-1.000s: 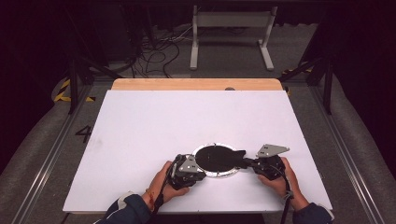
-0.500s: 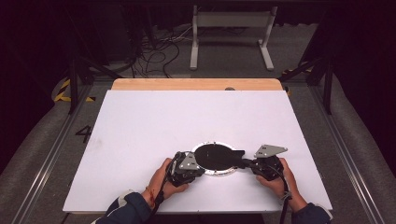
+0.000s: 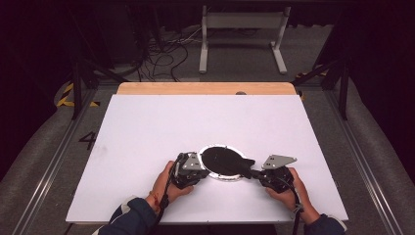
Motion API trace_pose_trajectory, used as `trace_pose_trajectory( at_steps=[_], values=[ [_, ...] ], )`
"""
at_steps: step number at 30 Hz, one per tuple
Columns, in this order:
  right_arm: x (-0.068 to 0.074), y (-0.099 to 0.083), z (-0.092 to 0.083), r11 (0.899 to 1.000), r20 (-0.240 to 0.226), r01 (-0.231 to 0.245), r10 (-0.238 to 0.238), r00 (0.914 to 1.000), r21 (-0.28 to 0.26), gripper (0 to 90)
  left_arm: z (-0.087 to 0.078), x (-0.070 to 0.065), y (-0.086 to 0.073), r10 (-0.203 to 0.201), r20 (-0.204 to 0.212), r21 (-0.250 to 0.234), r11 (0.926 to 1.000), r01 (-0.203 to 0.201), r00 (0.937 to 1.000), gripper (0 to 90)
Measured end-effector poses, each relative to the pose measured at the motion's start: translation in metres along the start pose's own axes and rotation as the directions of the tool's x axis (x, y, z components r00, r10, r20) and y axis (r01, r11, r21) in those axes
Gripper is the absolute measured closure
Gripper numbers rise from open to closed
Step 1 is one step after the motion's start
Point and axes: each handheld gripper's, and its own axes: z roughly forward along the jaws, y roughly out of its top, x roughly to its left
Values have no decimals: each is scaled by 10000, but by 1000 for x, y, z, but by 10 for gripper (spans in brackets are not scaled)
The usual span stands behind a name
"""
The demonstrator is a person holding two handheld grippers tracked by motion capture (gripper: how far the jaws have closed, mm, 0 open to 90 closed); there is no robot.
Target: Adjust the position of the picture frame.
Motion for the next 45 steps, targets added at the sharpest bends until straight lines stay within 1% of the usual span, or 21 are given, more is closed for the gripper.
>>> trace_pose_trajectory(
  at_steps=[3, 5, 7, 8, 9, 10, 11, 12, 14, 16, 20, 21, 23, 26, 29, 32, 36, 37, 40, 43, 45],
  values=[
    [-1, 1, -3, 9998, -74, 199, -199, 9998, 3, 882, -1, -4, 0, 122, 142, 80, 9999, -123, 9998, 887],
    [-3, 3, -9, 9993, -61, 293, -295, 9995, -252, 878, -2, -7, 1, 296, 315, 90, 9995, -299, 9991, 890],
    [-8, 5, -15, 9984, 434, 378, -360, 9984, -430, 900, -2, -12, 2, 303, 486, -11, 9995, -303, 9984, 890],
    [-10, 5, -17, 9981, 558, 340, -312, 9980, -504, 900, -1, -15, 3, 348, 607, -37, 9994, -347, 9975, 889],
    [-16, 5, -18, 9979, 758, 197, -149, 9970, -622, 900, 0, -17, 4, 355, 613, -7, 9994, -355, 9975, 886],
    [-20, 6, -17, 9976, 920, 46, 18, 9958, -698, 900, 2, -18, 5, 503, 628, -10, 9987, -503, 9968, 884],
    [-25, 6, -16, 9968, 968, -110, 187, 9951, -788, 900, 4, -19, 5, 473, 649, 44, 9989, -477, 9968, 881],
    [-28, 5, -15, 9968, 1047, -183, 265, 9942, -781, 900, 5, -19, 5, 462, 668, 48, 9989, -466, 9967, 878],
    [-33, 6, -10, 9983, 1381, -121, 199, 9902, -570, 900, 6, -19, 5, 432, 673, -59, 9991, -429, 9968, 875],
    [-38, 8, -7, 9975, 1283, -324, 403, 9909, -633, 900, 7, -19, 6, 405, 669, -91, 9992, -400, 9969, 874],
    [-39, 14, 6, 9996, 1372, 57, -18, 9905, -284, 900, 8, -17, 7, 369, 442, -93, 9993, -365, 9983, 870],
    [-40, 16, 9, 9997, 1313, 78, -47, 9913, -234, 900, 8, -16, 7, 287, 378, -99, 9995, -284, 9989, 869],
    [-40, 16, 11, 9998, 1247, 90, -67, 9922, -180, 900, 9, -15, 7, 293, 353, -81, 9995, -290, 9989, 869],
    [-40, 18, 18, 9998, 1081, 192, -202, 9939, 107, 900, 9, -14, 7, 327, 292, -45, 9995, -325, 9990, 868],
    [-42, 16, 17, 9999, 715, 103, -106, 9974, 42, 900, 9, -14, 8, 504, 273, -8, 9987, -504, 9984, 869],
    [-40, 17, 17, 9998, 767, 157, -165, 9969, 104, 900, 8, -13, 7, 520, 203, -11, 9986, -520, 9984, 873],
    [-39, 16, 17, 9997, 665, 218, -223, 9975, 92, 900, 8, -11, 7, 529, 115, -6, 9986, -529, 9985, 876],
    [-38, 16, 16, 9996, 622, 267, -272, 9977, 95, 900, 6, -10, 6, 464, 19, 44, 9989, -465, 9989, 876],
    [-35, 16, 16, 9995, 588, 303, -307, 9978, 90, 900, 6, -8, 6, 409, 6, 50, 9992, -409, 9992, 876],
    [-30, 15, 16, 9994, 657, 335, -340, 9973, 82, 900, 4, -6, 5, 634, -60, 173, 9978, -633, 9980, 875],
    [-27, 15, 15, 9993, 606, 364, -370, 9975, 111, 900, 2, -4, 4, 571, -107, 220, 9981, -568, 9983, 877]
  ],
)
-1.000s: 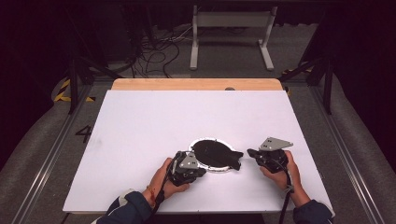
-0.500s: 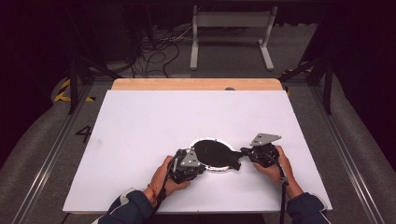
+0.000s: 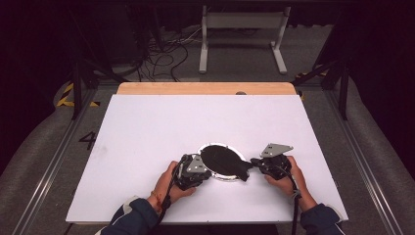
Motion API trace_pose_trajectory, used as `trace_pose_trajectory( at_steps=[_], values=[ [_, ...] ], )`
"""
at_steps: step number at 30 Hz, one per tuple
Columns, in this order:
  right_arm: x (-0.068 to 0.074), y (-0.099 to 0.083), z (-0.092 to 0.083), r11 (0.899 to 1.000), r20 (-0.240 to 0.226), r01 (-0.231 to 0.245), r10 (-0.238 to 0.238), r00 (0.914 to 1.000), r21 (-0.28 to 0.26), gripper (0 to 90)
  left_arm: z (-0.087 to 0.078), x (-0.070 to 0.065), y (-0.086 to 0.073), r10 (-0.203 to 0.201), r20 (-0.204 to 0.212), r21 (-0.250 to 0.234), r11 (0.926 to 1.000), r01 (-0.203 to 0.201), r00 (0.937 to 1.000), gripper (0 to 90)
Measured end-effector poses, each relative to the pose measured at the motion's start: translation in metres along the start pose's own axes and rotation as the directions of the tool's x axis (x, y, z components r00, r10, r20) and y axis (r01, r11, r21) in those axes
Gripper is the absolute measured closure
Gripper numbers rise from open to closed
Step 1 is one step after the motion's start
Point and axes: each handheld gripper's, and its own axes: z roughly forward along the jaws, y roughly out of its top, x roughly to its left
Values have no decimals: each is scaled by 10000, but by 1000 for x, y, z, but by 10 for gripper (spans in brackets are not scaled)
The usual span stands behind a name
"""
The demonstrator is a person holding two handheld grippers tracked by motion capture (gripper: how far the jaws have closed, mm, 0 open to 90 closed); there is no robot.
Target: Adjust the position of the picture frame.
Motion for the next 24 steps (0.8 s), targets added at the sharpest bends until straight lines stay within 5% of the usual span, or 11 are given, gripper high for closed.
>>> trace_pose_trajectory(
  at_steps=[15, 24],
  values=[
    [26, 2, -2, 9995, -497, 316, -318, 9983, -42, 900, -6, 23, -11, -789, -386, -275, 9966, 779, 9961, 873],
    [44, 3, -2, 9981, -1248, 605, -614, 9903, -112, 900, -9, 34, -16, -1260, -705, -403, 9915, 1234, 9895, 869]
  ],
)
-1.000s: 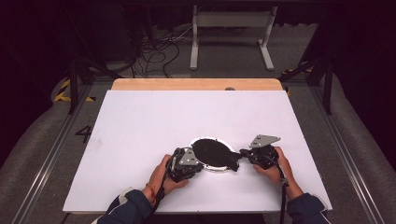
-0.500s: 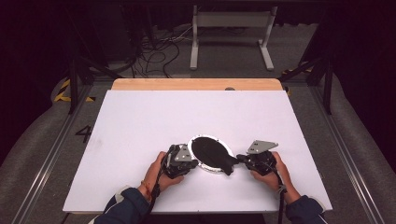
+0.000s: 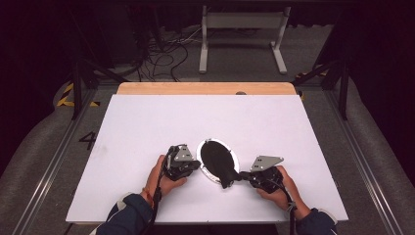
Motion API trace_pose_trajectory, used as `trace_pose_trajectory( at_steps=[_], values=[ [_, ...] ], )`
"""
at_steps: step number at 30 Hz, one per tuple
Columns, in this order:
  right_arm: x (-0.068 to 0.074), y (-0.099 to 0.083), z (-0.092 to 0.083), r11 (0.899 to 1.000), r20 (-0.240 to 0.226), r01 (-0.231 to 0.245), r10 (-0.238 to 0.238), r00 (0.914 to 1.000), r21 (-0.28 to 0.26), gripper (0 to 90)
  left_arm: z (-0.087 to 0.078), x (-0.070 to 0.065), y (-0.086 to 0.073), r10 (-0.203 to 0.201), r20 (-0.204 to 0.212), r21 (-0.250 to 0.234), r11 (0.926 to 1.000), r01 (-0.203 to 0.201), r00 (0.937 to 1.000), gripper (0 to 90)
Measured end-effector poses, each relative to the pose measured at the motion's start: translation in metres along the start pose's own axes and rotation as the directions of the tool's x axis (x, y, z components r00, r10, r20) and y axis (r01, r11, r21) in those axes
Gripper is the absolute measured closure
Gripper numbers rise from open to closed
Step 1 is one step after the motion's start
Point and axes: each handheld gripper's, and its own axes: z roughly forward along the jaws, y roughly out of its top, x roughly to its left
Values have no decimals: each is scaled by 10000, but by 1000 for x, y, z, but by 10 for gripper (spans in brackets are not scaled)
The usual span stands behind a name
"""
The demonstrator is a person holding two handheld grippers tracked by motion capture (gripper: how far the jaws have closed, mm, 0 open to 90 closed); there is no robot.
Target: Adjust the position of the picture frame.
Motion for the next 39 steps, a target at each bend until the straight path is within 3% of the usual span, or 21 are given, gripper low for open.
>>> trace_pose_trajectory(
  at_steps=[8, 10, 14, 17, 20, 24, 25, 29, 32, 39],
  values=[
    [17, 4, 5, 9995, -349, 297, -301, 9989, -128, 900, -2, 9, -2, -222, -121, -23, 9998, 222, 9997, 890],
    [21, 6, 6, 9994, -210, 336, -338, 9992, -105, 900, -2, 9, -2, -268, -95, -4, 9996, 268, 9996, 890],
    [21, 5, 7, 9991, -170, 380, -383, 9991, -190, 900, -6, 3, -1, -251, 462, 86, 9997, 247, 9986, 885],
    [20, 4, 6, 9993, -214, 303, -308, 9993, -241, 900, -10, -5, 1, 119, 799, 58, 9999, -124, 9967, 882],
    [20, 3, 6, 9993, -239, 255, -261, 9994, -263, 900, -7, -13, 1, 420, 827, 249, 9987, -442, 9957, 883],
    [21, 2, 5, 9993, -319, 133, -144, 9994, -345, 900, -6, -6, -1, 41, 1053, 44, 10000, -46, 9944, 900],
    [21, 1, 5, 9993, -333, 98, -110, 9994, -351, 900, -5, -7, -1, -16, 1036, 25, 10000, 14, 9946, 900],
    [22, 1, 5, 9994, -398, -41, 27, 9992, -354, 900, -4, -9, 2, 407, 671, 124, 9991, -416, 9969, 899],
    [23, 2, 5, 9994, -408, -19, 5, 9992, -353, 900, -2, -6, 2, 255, 654, 27, 9997, -257, 9975, 899],
    [27, 5, 9, 9993, -330, -30, 18, 9995, -373, 900, 0, -3, 4, 300, 431, 16, 9995, -301, 9986, 897]
  ],
)
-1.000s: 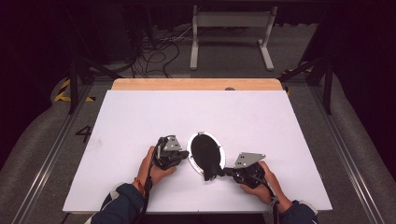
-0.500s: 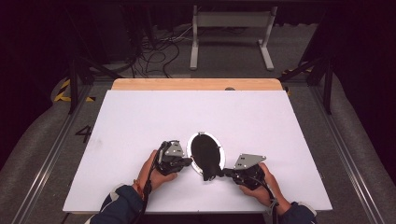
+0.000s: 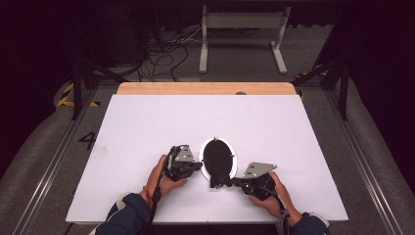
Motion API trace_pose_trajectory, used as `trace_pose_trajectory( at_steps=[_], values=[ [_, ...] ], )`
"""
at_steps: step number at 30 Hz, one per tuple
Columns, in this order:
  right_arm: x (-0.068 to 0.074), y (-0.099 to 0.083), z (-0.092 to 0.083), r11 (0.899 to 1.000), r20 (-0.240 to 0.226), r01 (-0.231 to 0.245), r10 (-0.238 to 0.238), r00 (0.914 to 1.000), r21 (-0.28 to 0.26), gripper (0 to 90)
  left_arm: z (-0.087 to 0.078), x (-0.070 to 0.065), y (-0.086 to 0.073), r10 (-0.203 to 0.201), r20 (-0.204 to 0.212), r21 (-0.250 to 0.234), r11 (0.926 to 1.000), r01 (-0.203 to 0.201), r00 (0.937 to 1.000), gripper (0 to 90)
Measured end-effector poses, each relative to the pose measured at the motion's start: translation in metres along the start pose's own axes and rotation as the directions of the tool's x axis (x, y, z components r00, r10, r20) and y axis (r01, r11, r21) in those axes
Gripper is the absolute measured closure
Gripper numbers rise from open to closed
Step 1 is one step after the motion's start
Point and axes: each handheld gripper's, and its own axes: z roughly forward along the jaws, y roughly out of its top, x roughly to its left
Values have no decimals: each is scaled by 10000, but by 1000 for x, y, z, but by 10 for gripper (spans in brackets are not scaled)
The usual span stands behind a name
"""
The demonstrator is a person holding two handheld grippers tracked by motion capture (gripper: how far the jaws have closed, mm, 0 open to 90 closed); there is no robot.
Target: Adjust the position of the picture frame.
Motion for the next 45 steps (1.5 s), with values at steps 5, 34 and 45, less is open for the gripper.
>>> trace_pose_trajectory(
  at_steps=[5, 34, 45],
  values=[
    [3, 3, 4, 9998, 154, -209, 209, 9997, -50, 900, 1, 2, 0, -110, -152, -24, 9999, 110, 9998, 896],
    [5, 8, 5, 9987, 377, 82, -63, 9993, -503, 872, -18, 7, 1, 654, -190, -499, 9966, -663, 9977, 846],
    [-6, -1, -12, 9983, 162, -432, 439, 9989, -388, 791, -67, -3, -28, 1054, -863, -1032, 9881, -1141, 9907, 591]
  ],
)
